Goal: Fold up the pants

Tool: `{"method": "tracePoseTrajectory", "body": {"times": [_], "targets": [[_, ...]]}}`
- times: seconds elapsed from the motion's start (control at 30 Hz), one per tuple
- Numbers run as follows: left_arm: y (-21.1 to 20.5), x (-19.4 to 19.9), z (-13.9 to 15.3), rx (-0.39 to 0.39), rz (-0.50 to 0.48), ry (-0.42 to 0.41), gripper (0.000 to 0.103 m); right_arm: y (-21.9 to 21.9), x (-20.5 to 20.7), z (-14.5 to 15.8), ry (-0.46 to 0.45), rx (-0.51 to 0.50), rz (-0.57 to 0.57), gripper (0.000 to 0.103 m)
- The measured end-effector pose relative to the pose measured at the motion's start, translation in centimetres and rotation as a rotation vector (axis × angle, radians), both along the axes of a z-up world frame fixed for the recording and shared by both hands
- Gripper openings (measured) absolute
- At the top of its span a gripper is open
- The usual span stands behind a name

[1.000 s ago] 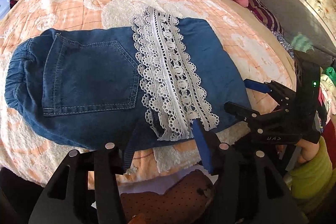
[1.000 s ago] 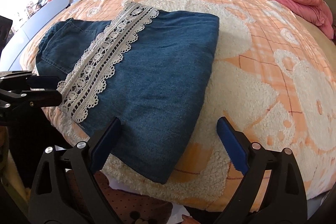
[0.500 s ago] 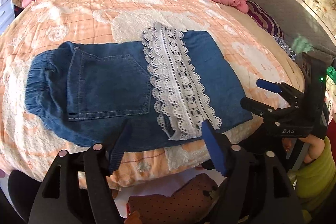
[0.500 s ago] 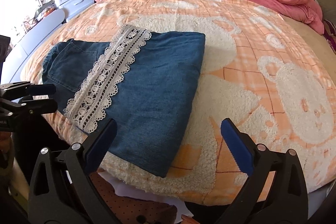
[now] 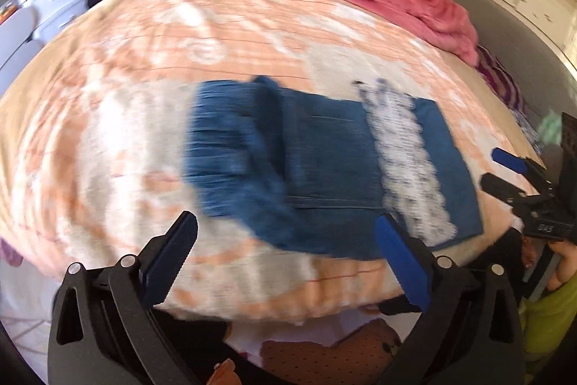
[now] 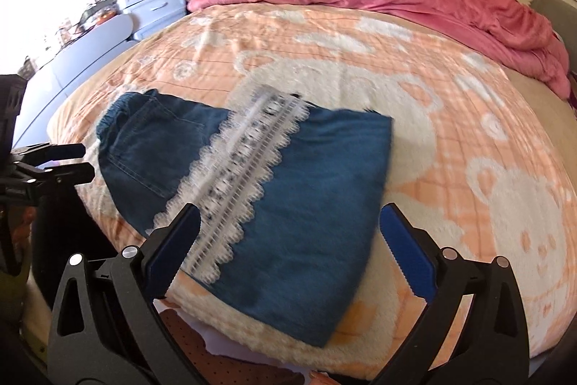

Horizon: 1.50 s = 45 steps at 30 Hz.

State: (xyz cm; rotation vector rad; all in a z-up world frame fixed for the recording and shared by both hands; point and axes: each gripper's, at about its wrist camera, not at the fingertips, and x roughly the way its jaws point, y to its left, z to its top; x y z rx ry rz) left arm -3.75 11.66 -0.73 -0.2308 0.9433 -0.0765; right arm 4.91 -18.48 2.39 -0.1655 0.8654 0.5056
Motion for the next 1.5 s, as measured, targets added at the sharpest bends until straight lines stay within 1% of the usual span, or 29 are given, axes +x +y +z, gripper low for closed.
{"method": "tracePoseTrajectory", "body": {"times": [0.13,0.23,0.3,0.4,0.43,0.5,0.6,0.7,0.8,0.9,1.1,1.17,1.2,1.23,1.27,1.3,1.33,1.37,1.4,1.5], "targets": [[3.2,-0.4,-1.0,-0.022,0.082,0.026,0.099,2.9,1.3,0.7,0.009,0.009,0.073,0.094],[4.6,-0.6,-1.5,-0.058,0.110,0.031,0.099,5.8,2.1,1.2,-0.009,-0.017,0.143,0.094],[5.1,-0.6,-1.8,-0.081,0.122,0.036,0.099,8.0,2.8,1.3,-0.006,-0.022,0.203,0.094],[5.1,-0.5,-2.0,-0.106,0.117,0.039,0.099,10.6,4.0,1.2,0.023,-0.017,0.265,0.094],[5.0,-0.5,-2.2,-0.122,0.111,0.038,0.099,11.8,4.7,1.0,0.041,-0.026,0.294,0.094],[4.5,-0.4,-2.5,-0.151,0.091,0.039,0.099,13.3,5.5,0.8,0.052,-0.052,0.318,0.094],[3.8,0.1,-3.0,-0.174,0.069,0.046,0.099,15.5,6.9,0.4,0.102,-0.054,0.364,0.094],[3.3,0.8,-3.2,-0.218,0.056,0.038,0.099,17.6,8.2,0.0,0.155,-0.038,0.401,0.094],[2.6,1.5,-3.4,-0.250,0.038,0.028,0.098,19.7,9.0,-0.8,0.200,-0.052,0.445,0.094],[2.6,2.0,-4.0,-0.274,0.044,0.033,0.097,21.1,9.6,-1.6,0.234,-0.064,0.480,0.094],[2.4,2.5,-4.6,-0.279,0.039,0.021,0.096,23.9,11.0,-3.2,0.353,-0.030,0.531,0.094],[2.4,2.4,-4.8,-0.286,0.042,0.022,0.096,24.9,11.0,-4.1,0.382,-0.040,0.563,0.094],[2.4,2.4,-4.8,-0.288,0.041,0.021,0.096,25.4,10.9,-4.4,0.394,-0.051,0.577,0.092],[2.4,2.5,-4.9,-0.290,0.040,0.020,0.096,26.0,10.8,-5.3,0.406,-0.078,0.603,0.087],[2.5,2.6,-5.0,-0.293,0.041,0.021,0.096,26.3,10.7,-5.9,0.414,-0.090,0.615,0.070],[2.7,2.5,-5.2,-0.296,0.043,0.021,0.096,26.5,10.6,-6.5,0.425,-0.098,0.626,0.062],[2.7,2.5,-5.3,-0.299,0.044,0.021,0.096,26.5,10.3,-6.8,0.418,-0.093,0.635,0.058],[2.9,2.7,-5.5,-0.303,0.046,0.019,0.096,26.4,10.1,-6.5,0.416,-0.064,0.654,0.047],[2.9,2.5,-5.5,-0.308,0.048,0.016,0.097,26.3,10.0,-6.4,0.417,-0.049,0.659,0.043],[3.5,2.4,-5.6,-0.347,0.064,0.005,0.097,25.1,10.1,-5.2,0.416,0.011,0.653,0.034]]}}
